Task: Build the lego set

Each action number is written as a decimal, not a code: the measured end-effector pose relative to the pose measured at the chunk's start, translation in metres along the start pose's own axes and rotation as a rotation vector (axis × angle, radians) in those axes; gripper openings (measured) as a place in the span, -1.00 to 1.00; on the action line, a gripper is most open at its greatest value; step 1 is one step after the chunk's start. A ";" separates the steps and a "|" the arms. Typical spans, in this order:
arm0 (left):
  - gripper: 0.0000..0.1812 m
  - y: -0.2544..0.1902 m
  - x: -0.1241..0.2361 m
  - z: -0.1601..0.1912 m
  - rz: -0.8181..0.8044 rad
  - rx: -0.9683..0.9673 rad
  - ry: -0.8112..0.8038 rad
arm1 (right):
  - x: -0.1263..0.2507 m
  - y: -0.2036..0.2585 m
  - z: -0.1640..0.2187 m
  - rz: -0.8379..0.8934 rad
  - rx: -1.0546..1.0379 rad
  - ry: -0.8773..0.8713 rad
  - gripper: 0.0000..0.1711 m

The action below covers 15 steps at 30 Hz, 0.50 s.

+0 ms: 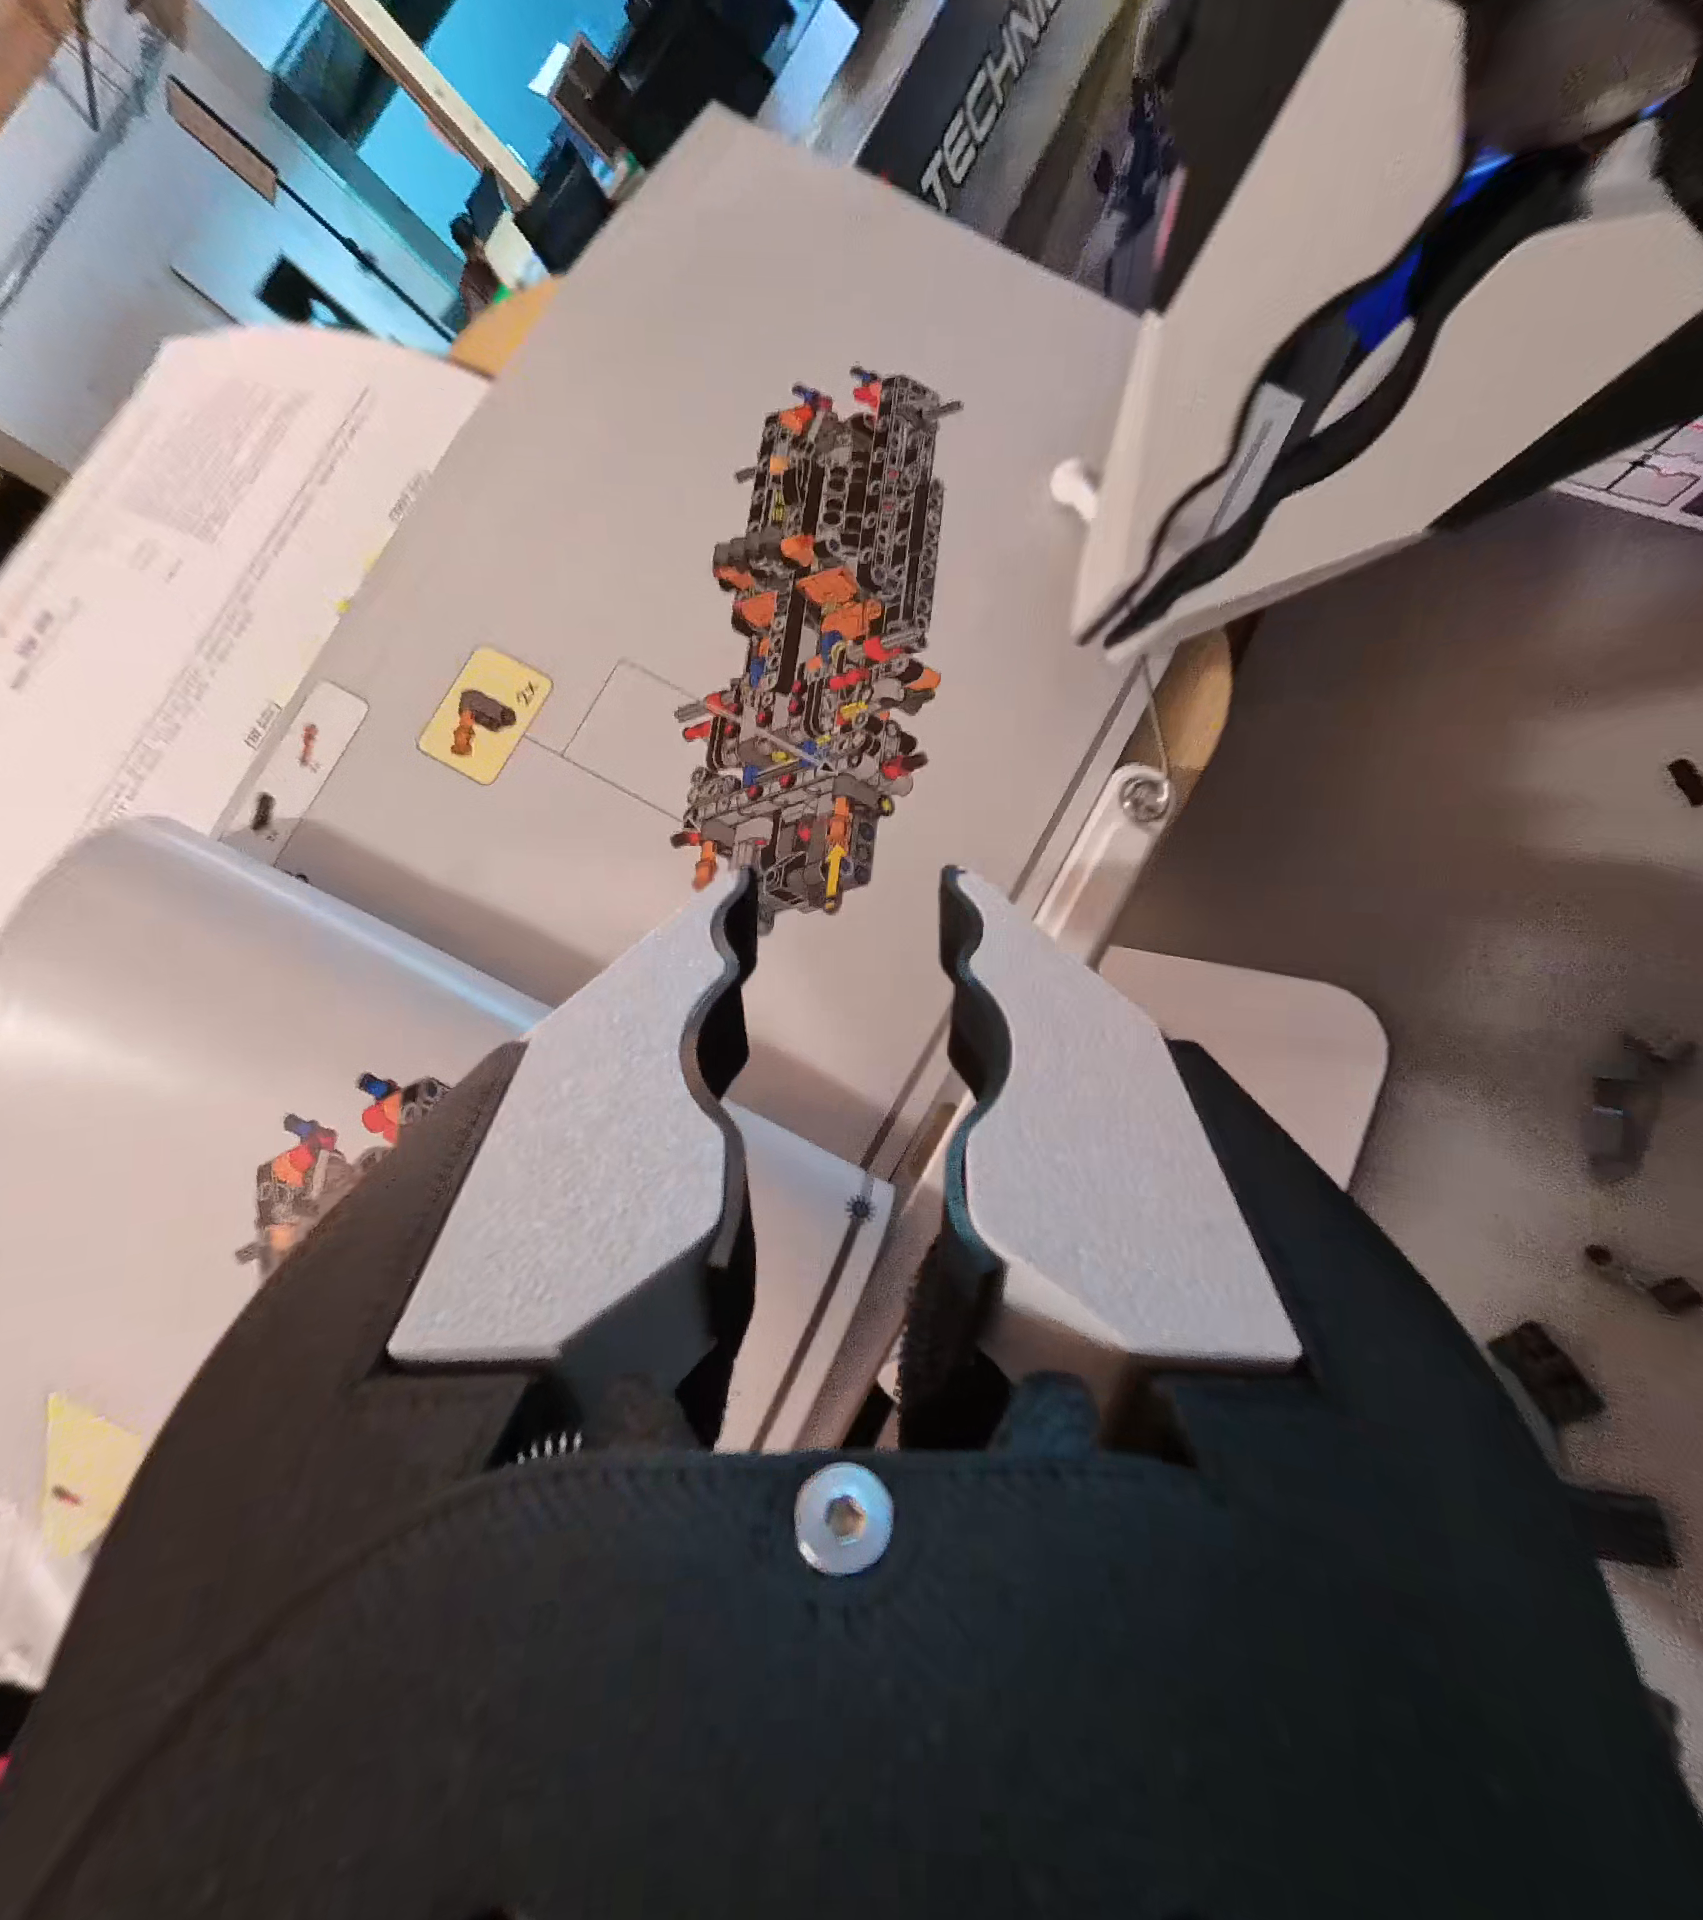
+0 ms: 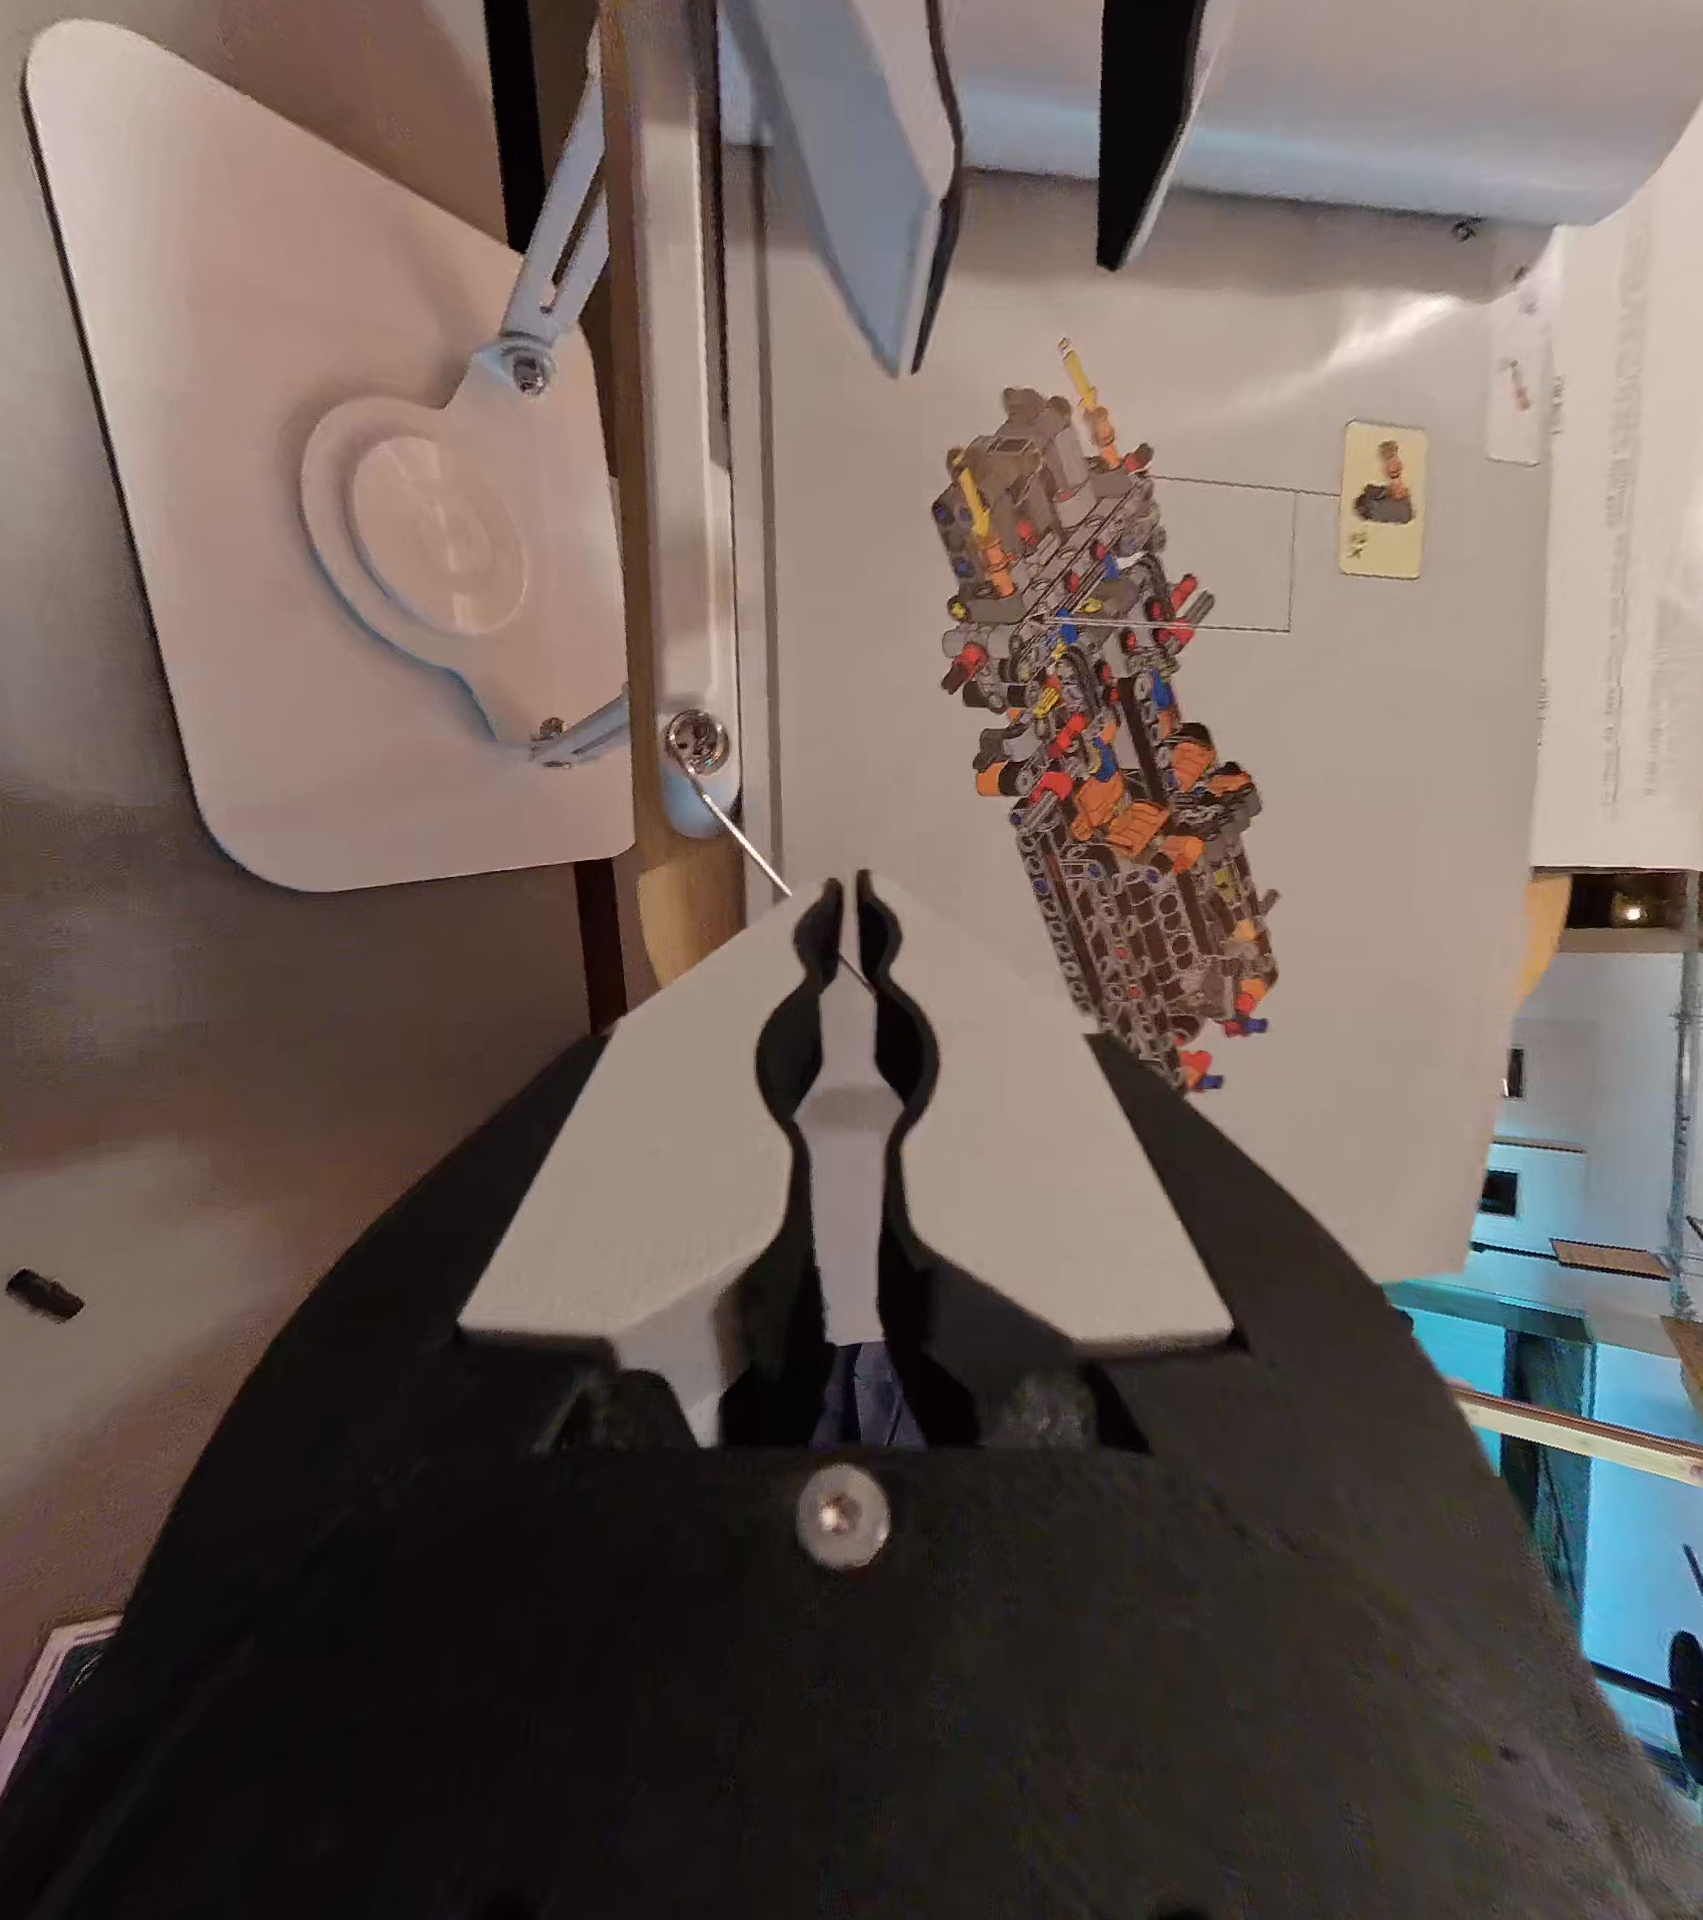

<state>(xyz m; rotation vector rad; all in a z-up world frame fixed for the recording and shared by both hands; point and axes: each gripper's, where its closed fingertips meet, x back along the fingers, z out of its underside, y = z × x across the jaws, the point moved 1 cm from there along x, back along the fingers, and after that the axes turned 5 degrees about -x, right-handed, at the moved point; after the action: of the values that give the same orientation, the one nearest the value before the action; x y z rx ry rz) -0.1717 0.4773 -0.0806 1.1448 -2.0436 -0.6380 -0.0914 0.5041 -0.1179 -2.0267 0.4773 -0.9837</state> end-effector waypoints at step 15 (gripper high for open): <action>-0.75 0.006 -0.011 0.038 -0.027 -0.009 0.064 | 0.021 0.022 0.016 0.009 -0.303 -0.108 -1.00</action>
<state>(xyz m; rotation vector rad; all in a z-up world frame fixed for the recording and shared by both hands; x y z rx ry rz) -0.2003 0.4926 -0.1038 1.1745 -1.9730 -0.6151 -0.0657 0.4860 -0.1320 -2.3315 0.6053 -0.8301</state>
